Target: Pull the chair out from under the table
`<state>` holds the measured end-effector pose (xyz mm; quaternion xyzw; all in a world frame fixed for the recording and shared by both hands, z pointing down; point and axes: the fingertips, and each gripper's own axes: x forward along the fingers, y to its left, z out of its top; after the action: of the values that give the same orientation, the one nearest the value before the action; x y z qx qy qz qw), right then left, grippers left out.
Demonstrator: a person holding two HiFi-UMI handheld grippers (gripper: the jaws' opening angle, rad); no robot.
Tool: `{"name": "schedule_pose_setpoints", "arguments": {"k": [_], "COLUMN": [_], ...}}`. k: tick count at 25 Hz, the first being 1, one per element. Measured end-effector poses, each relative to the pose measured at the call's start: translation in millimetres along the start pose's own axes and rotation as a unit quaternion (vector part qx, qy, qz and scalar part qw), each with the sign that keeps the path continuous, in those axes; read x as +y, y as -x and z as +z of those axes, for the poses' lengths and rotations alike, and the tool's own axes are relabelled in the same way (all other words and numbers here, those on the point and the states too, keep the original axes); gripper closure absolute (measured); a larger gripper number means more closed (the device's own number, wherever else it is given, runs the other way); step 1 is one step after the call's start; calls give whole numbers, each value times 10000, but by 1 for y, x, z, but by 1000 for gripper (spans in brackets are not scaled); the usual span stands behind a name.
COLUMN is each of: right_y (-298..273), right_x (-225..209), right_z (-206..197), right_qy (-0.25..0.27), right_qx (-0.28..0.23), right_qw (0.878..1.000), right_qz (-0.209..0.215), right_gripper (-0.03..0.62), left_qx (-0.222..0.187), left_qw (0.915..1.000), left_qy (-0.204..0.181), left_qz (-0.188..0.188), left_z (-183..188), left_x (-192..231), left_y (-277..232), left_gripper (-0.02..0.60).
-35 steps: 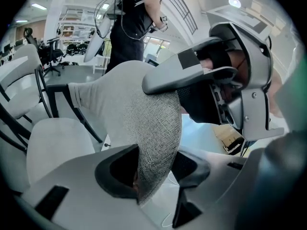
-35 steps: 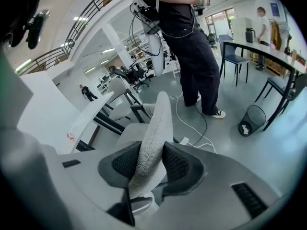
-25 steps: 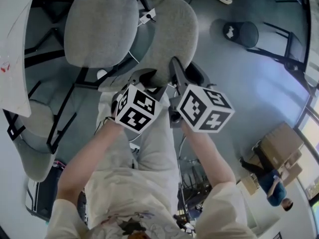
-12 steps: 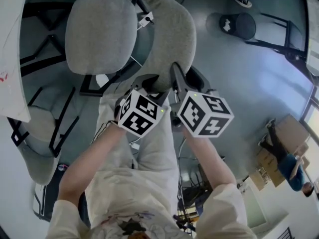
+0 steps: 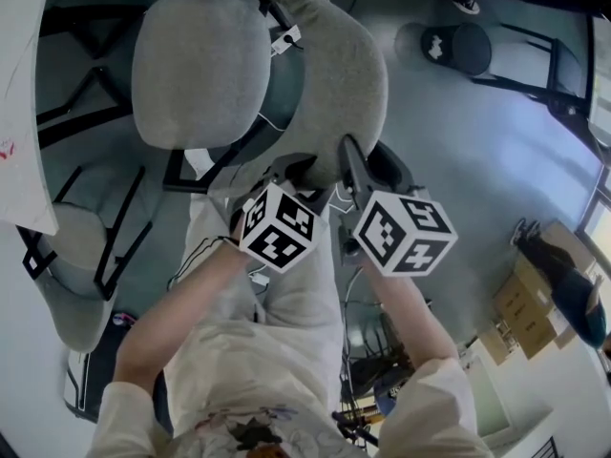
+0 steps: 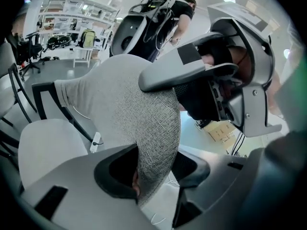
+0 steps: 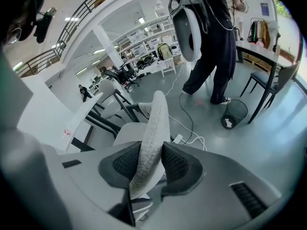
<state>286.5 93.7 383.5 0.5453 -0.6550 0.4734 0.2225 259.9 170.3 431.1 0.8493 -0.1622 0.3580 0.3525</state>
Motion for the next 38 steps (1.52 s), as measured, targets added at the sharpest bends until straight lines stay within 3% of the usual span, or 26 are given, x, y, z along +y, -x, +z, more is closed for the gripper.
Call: {"name": "schedule_pose_setpoints", "arguments": {"k": [14,24,31,38], "right_y": [34,42,42,74], "right_x": [-45,-40,-35,-33], "right_z": [-20,-33,-36,-36], "right_qy": [-273,-432,-490,-575], "right_qx": [102,83,192,106], "right_qw": [9992,9982,9979,9934], "right_qz": [-272,-407,-378,-985], "right_gripper": [468,471,467,467], "left_qx": [258,321,394,94], "left_qw": [9986,9975,9975,9975], "left_qy": [-248,-353,-171,267], "left_qz": [-379,-530,-567,-644], "left_z": [-3,-15,-19,-5], "left_x": [-49,-56,-52,-61], "left_y": [-27,-21,-16,37], "left_gripper": [387,387,362,355]}}
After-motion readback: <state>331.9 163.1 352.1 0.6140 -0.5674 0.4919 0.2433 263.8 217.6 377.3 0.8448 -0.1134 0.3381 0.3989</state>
